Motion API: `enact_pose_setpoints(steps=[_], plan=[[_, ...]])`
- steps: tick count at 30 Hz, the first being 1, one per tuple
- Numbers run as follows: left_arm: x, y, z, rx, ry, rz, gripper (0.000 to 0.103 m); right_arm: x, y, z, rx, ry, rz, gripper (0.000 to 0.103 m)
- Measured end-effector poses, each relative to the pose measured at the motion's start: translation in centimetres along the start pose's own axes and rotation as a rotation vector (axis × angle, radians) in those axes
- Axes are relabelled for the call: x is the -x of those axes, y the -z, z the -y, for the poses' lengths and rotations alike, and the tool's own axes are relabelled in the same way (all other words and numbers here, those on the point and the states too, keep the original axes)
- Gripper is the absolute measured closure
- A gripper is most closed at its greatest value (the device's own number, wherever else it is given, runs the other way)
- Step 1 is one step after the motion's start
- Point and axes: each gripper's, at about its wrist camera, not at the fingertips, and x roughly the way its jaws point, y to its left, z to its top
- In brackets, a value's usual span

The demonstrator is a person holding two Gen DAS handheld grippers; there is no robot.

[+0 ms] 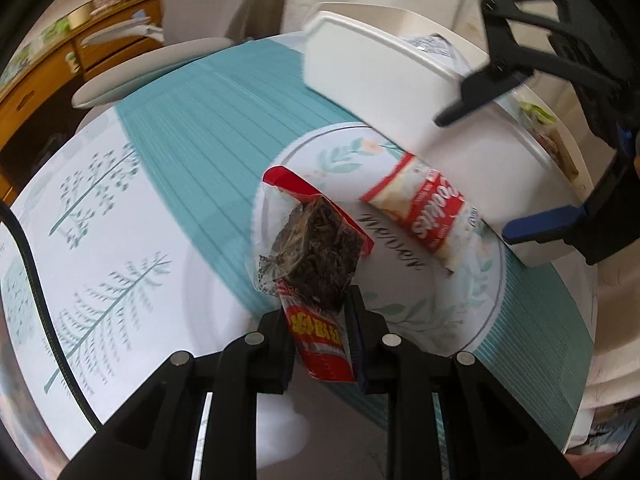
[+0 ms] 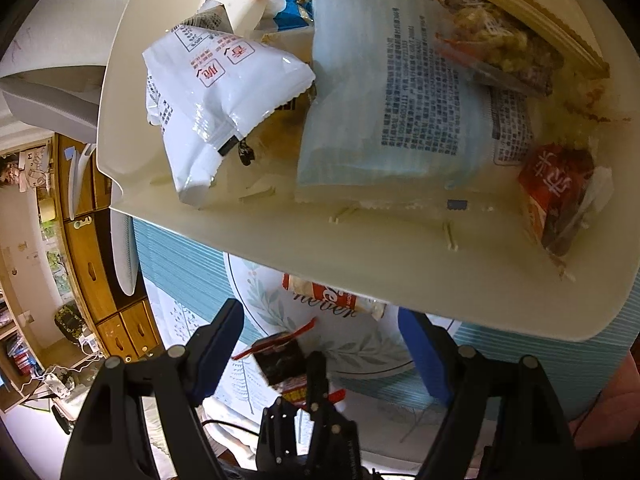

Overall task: Organize snacks
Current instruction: 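Grasp the dark brown red-labelled bag with the left tool while the right tool grasps the red cookie pack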

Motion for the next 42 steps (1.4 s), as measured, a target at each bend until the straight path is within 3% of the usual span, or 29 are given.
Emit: enact_pose_setpoints(steps=[14,21,30,34,42], plan=[[1.8,0.8,-3.1,0.124,-0.024,0.021,0.083,-2.2,-0.2,-0.8,0.037,0.111,0.025,0.039],[4.1,1.0,-4.5,0.201,-0.018,0.081,0.083,-3.1,-0.1,-2.3,0.072,0.174,0.047,0.044],[6.7,1.3,-5.6,0.287,-0.044,0.115,0.083,-4.4,-0.2,-3.0,0.023,0.214,0.076,0.043],[7.5,1.4,-6.2,0.326,-0.050,0.131,0.083,-4.8,-0.4,-3.4,0.008,0.216,0.088,0.031],[9.0,1.7,-6.8,0.379,-0.062,0.154,0.083,-6.2,0.1,-5.6,-0.017,0.360,0.137,0.029]])
